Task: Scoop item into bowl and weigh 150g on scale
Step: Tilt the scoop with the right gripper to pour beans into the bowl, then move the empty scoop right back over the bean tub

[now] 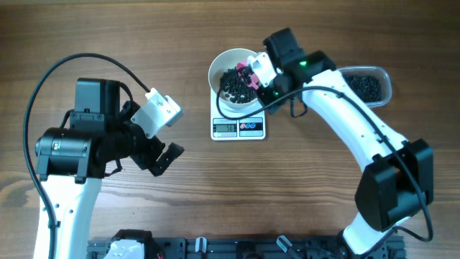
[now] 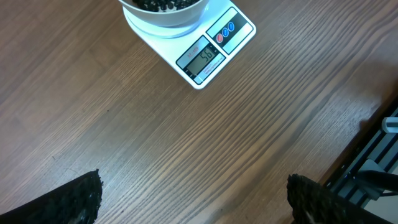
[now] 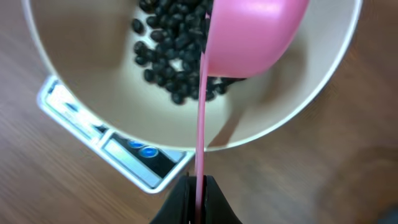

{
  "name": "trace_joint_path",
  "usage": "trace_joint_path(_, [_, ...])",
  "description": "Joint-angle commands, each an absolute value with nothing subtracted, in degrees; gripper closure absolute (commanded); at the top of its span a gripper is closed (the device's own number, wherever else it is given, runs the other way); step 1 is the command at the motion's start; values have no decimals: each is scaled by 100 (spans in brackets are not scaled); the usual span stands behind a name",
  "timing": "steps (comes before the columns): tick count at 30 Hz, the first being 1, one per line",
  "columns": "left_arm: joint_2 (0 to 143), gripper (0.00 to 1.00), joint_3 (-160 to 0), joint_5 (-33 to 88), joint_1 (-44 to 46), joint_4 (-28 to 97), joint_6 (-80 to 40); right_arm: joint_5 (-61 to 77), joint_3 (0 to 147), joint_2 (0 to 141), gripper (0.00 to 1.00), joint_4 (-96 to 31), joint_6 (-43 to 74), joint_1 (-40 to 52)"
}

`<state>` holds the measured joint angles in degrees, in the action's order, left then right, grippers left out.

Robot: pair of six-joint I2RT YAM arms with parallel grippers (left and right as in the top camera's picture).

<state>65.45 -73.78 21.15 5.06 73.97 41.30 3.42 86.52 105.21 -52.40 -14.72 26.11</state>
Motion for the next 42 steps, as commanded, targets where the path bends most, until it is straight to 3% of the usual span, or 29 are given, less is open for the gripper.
trace_joint_path(1, [6490, 0, -7411, 2248, 460, 7397, 4117, -982, 8818, 10315, 96, -5098, -1653, 2880])
trace_joint_path(13, [6490, 0, -7411, 2248, 460, 7397, 4115, -1914, 8818, 10121, 96, -4779, -1828, 3162])
trace_joint_path(25, [6490, 0, -7411, 2248, 460, 7397, 4115, -1942, 8818, 9867, 96, -4869, -1614, 3140])
trace_joint_path(30, [6490, 0, -7411, 2248, 460, 7397, 4115, -2053, 8818, 9441, 96, -5389, -1339, 2606])
trace_joint_path(42, [6490, 0, -7411, 2248, 460, 7397, 4115, -1385, 8801, 9308, 96, -6576, -1205, 56])
